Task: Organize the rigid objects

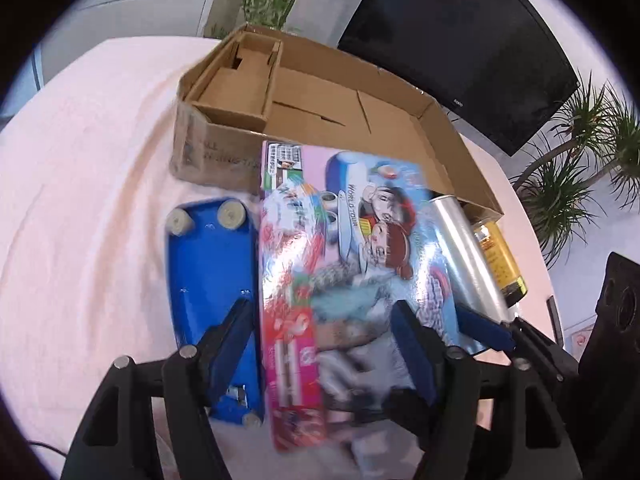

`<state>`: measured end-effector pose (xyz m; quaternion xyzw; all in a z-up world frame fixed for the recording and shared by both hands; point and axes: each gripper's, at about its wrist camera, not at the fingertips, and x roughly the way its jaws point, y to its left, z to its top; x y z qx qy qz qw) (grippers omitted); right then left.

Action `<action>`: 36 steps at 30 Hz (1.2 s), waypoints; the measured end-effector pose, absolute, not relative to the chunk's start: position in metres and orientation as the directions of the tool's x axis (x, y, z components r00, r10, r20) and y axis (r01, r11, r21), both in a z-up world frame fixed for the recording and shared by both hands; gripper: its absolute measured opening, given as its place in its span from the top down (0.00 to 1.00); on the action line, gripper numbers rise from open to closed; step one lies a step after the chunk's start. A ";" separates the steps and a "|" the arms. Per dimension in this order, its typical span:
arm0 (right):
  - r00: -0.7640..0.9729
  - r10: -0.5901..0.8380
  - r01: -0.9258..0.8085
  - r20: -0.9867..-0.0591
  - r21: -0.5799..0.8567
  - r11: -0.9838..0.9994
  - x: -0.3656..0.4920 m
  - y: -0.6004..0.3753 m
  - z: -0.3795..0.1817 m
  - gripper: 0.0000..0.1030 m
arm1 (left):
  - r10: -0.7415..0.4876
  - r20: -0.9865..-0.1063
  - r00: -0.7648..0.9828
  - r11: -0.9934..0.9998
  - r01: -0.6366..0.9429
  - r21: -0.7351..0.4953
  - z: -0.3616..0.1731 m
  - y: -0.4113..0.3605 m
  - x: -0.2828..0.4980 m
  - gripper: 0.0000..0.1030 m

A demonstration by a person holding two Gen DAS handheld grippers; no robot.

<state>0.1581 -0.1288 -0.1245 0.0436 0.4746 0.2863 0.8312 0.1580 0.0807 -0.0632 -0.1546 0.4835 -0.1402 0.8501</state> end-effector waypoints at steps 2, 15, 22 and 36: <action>0.356 0.544 -0.438 -0.760 0.379 0.815 0.157 -0.130 -0.130 0.15 | -0.375 -0.783 0.496 0.918 0.082 -0.388 -0.064 0.086 0.155 0.33; 0.287 0.514 -0.438 -0.808 0.366 0.821 0.174 -0.120 -0.156 0.27 | -0.469 -0.772 0.429 0.882 0.178 -0.437 -0.068 0.097 0.208 0.32; 0.270 0.526 -0.417 -0.807 0.394 0.819 0.174 -0.122 -0.167 0.30 | -0.561 -0.769 0.306 0.828 0.208 -0.521 -0.084 0.082 0.214 0.25; 0.434 0.603 -0.465 -0.670 0.407 0.786 0.200 -0.140 -0.100 0.43 | -0.454 -0.609 0.651 0.887 0.265 -0.379 0.031 0.077 0.187 0.25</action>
